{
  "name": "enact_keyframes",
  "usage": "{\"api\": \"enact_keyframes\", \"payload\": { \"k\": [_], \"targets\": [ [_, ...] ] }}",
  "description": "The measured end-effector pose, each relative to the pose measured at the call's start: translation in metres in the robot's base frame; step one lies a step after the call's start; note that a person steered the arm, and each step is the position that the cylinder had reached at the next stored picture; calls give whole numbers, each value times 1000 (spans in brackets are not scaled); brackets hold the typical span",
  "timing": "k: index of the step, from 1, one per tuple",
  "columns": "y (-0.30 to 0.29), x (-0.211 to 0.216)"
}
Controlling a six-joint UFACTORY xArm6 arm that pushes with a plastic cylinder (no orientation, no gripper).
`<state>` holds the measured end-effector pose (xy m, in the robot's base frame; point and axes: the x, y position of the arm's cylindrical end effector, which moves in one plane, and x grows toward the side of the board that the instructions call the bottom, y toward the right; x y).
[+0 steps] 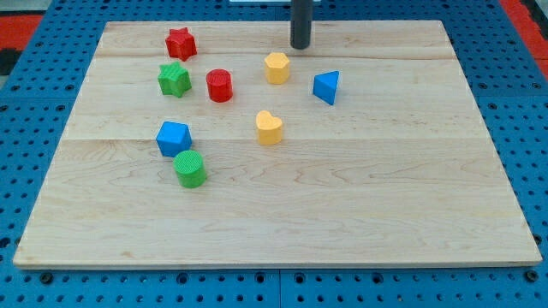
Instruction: Push the yellow heart a bit left
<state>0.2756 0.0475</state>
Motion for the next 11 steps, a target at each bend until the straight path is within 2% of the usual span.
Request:
{"api": "enact_keyframes", "payload": {
  "k": [1,3,5,6,7,9,11],
  "targets": [
    [16,29],
    [105,127],
    [99,145],
    [70,161],
    [17,193],
    [-26,145],
    [-84,151]
  ]
}}
